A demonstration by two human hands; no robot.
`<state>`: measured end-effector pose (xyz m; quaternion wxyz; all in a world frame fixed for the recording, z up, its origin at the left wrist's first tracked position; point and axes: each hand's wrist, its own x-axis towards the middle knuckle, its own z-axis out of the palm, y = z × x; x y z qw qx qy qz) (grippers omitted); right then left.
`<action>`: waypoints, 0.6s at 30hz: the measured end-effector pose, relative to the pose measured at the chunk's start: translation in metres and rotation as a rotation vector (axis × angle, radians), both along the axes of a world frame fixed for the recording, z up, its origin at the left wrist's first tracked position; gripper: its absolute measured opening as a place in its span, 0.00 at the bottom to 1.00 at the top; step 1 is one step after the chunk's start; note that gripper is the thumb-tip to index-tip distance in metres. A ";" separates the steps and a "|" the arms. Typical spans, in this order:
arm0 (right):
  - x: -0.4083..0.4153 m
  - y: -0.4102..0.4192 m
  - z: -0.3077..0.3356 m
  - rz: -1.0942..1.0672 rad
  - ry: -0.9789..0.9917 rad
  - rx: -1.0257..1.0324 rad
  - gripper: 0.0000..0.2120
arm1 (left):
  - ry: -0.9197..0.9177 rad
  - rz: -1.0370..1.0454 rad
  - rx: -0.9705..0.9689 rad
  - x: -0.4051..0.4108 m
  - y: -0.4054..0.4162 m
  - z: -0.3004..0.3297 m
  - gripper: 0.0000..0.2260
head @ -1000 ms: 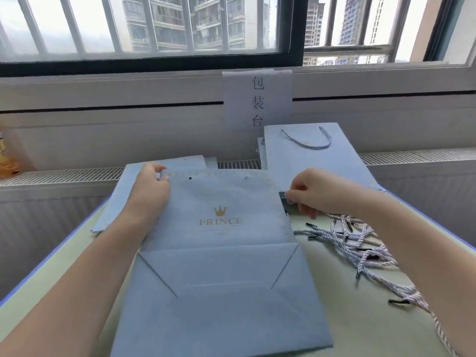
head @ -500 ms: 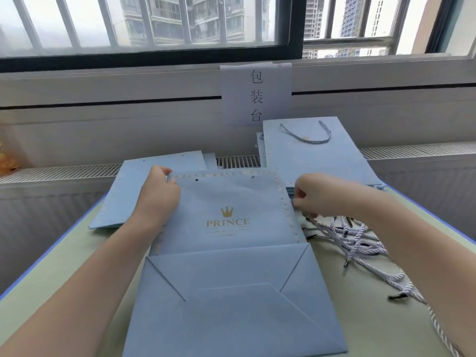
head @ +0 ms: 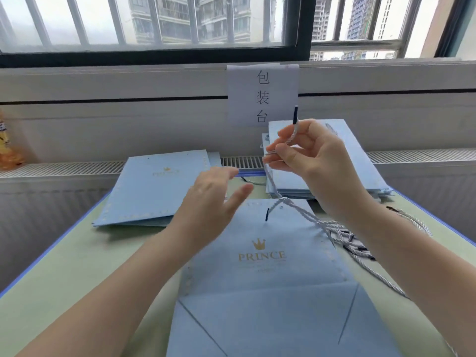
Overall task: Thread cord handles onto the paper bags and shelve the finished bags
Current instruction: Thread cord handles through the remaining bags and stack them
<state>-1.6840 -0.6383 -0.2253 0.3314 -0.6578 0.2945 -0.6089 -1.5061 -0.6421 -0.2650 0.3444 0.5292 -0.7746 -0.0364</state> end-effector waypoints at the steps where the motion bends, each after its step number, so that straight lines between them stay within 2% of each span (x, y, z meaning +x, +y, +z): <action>1: 0.003 0.002 -0.002 0.057 -0.022 0.035 0.06 | 0.149 -0.178 0.046 -0.006 0.004 0.001 0.27; 3: 0.008 0.004 -0.004 0.149 -0.068 0.101 0.03 | 0.335 -0.388 0.140 -0.018 0.009 -0.001 0.20; 5: 0.010 0.006 -0.004 0.177 -0.106 0.140 0.03 | 0.496 -0.451 0.211 -0.026 0.014 -0.005 0.07; 6: 0.009 0.005 -0.003 0.180 -0.133 0.153 0.04 | 0.558 -0.461 0.249 -0.027 0.016 -0.005 0.04; 10: 0.002 0.000 0.003 0.163 -0.368 0.182 0.06 | 0.677 -0.481 0.440 -0.022 0.019 0.001 0.06; 14: -0.019 -0.009 0.010 0.003 -0.639 0.215 0.08 | 0.731 -0.418 0.385 -0.013 0.014 0.010 0.10; 16: -0.027 -0.016 0.008 -0.174 -0.585 0.269 0.10 | 0.736 -0.312 0.303 -0.006 0.007 0.011 0.11; 18: -0.031 -0.022 0.002 -0.298 -0.381 0.360 0.11 | 0.736 -0.191 0.231 0.004 -0.001 0.013 0.12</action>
